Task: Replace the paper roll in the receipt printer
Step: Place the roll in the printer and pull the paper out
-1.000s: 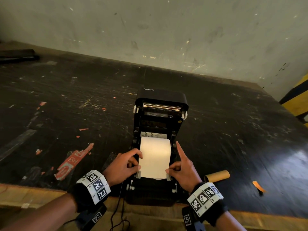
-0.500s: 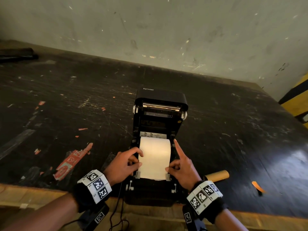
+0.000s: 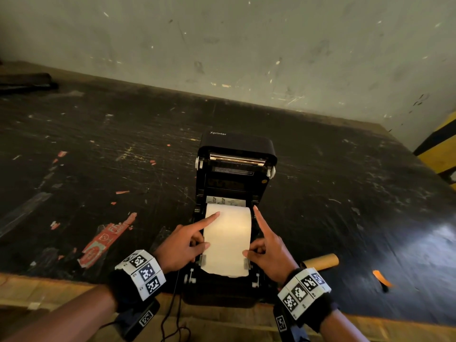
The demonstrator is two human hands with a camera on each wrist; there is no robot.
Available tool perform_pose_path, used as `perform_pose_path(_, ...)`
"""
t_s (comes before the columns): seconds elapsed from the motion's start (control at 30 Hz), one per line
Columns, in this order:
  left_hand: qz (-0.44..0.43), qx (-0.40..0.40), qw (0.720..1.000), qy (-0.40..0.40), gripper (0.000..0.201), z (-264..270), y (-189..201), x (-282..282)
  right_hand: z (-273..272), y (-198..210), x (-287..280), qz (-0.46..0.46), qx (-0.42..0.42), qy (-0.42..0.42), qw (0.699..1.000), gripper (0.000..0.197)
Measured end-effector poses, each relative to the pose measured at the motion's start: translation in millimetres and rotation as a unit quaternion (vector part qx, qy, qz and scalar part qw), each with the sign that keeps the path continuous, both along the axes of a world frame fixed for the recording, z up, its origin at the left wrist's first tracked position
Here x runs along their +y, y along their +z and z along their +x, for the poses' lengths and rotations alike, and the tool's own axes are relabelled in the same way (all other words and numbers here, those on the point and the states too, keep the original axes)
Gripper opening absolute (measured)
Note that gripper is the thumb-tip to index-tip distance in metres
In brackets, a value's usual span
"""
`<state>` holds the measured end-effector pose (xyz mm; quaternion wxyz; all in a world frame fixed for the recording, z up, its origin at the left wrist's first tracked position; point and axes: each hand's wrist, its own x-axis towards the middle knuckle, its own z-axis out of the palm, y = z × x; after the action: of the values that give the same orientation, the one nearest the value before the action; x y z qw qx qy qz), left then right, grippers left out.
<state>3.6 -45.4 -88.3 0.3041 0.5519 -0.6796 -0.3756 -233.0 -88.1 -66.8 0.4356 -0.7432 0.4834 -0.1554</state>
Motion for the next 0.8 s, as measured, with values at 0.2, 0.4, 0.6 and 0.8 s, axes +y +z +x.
perform_pose_path(0.2,0.014,-0.047,0.999,-0.007,0.086,-1.3,-0.3,-5.1,-0.1,-3.0,0.6,-0.003,-0.005,-0.002,1.0,0.101)
perform_pose_path(0.4,-0.003,-0.016,1.0,0.012,0.077,-5.4,0.3,0.2,0.0,-2.1,-0.2,-0.004,-0.007,0.004,1.0,0.1)
perform_pose_path(0.6,0.001,0.03,0.999,0.042,0.072,-4.5,2.5,2.0,-0.4,-0.5,1.4,0.004,-0.008,0.018,1.0,0.098)
perform_pose_path(0.8,0.023,-0.043,0.999,0.018,0.08,-5.1,1.1,2.5,-0.9,-5.3,2.2,-0.029,0.005,0.034,0.999,0.094)
